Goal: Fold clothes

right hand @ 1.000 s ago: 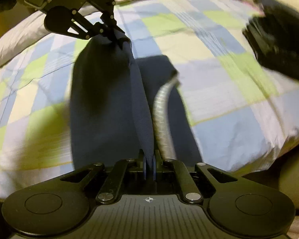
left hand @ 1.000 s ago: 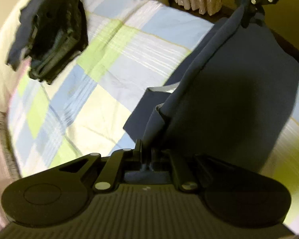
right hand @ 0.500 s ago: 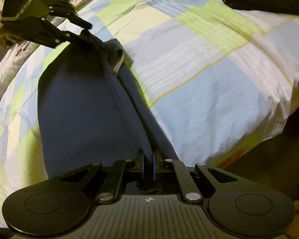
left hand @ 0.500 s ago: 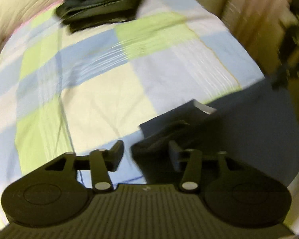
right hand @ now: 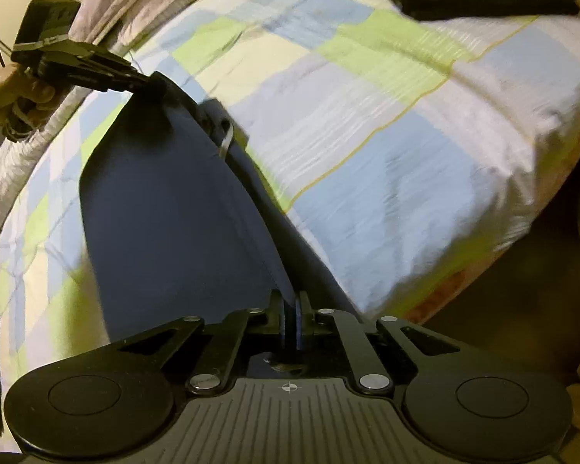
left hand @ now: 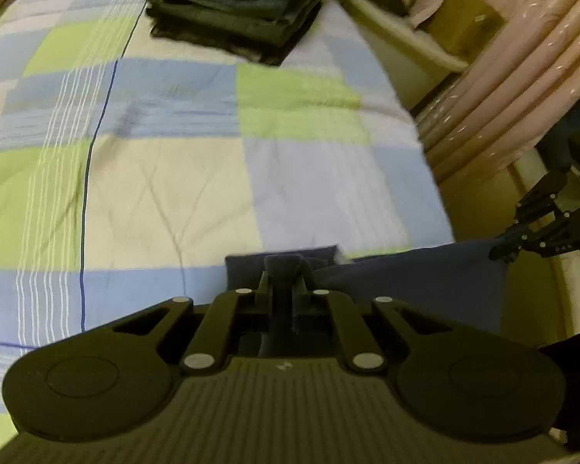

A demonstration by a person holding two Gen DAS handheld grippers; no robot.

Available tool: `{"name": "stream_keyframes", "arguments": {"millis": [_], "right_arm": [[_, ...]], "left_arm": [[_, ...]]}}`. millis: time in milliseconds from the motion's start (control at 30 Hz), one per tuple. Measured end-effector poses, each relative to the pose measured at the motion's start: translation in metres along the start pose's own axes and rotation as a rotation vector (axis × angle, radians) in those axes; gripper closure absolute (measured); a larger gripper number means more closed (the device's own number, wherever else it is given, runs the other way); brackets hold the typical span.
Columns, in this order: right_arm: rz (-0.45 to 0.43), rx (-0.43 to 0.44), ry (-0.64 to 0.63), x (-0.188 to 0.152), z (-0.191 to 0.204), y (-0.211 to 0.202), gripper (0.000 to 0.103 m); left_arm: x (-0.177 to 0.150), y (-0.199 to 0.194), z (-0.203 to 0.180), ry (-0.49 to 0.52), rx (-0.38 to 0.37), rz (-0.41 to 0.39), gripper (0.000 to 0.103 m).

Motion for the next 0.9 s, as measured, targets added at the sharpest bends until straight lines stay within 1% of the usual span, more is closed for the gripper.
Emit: {"name": "stream_keyframes", "arguments": {"millis": [100, 167, 300, 333, 400, 500, 600, 700, 767, 800, 900], "right_arm": [[-0.009, -0.034, -0.002, -0.003, -0.002, -0.007, 0.103], [-0.004, -0.040, 0.018, -0.006, -0.009, -0.001, 0.103], [0.001, -0.048, 0.038, -0.009, -0.019, 0.016, 0.103], [-0.001, -0.049, 0.047, -0.010, -0.021, 0.020, 0.103], [-0.006, -0.048, 0.065, -0.008, -0.024, 0.027, 0.103], [0.004, -0.030, 0.129, -0.012, -0.031, 0.035, 0.103], [-0.015, -0.031, 0.197, -0.016, -0.040, 0.032, 0.103], [-0.041, -0.100, 0.279, -0.022, -0.054, 0.023, 0.102], [-0.037, -0.158, 0.326, -0.027, -0.063, 0.016, 0.102], [-0.037, -0.180, 0.338, -0.030, -0.065, 0.012, 0.102], [-0.048, -0.203, 0.353, -0.039, -0.061, -0.004, 0.101]], "left_arm": [[0.005, 0.016, 0.003, 0.011, -0.024, 0.011, 0.098], [0.005, 0.034, 0.009, 0.004, -0.027, 0.026, 0.098], [-0.004, 0.064, 0.027, -0.017, 0.005, 0.071, 0.094], [-0.006, 0.067, 0.029, -0.021, 0.010, 0.075, 0.091], [-0.008, 0.070, 0.032, -0.031, 0.018, 0.077, 0.090], [-0.009, 0.072, 0.033, -0.035, 0.029, 0.078, 0.087], [-0.008, 0.074, 0.032, -0.026, 0.052, 0.083, 0.084], [-0.006, 0.076, 0.034, -0.035, 0.091, 0.082, 0.070], [-0.006, 0.072, 0.038, -0.058, 0.106, 0.070, 0.064], [-0.006, 0.067, 0.039, -0.063, 0.112, 0.059, 0.063], [-0.004, 0.042, 0.038, -0.073, 0.142, -0.003, 0.064]]}}
Point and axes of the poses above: each gripper's, at about its wrist camera, not at the fingertips, and y roughly the way its jaws point, z to its left, x to its top, the point moved 6 cm from there along y, roughly the way its jaws point, and after that the axes turned 1 degree about y, right-handed, at the moved point
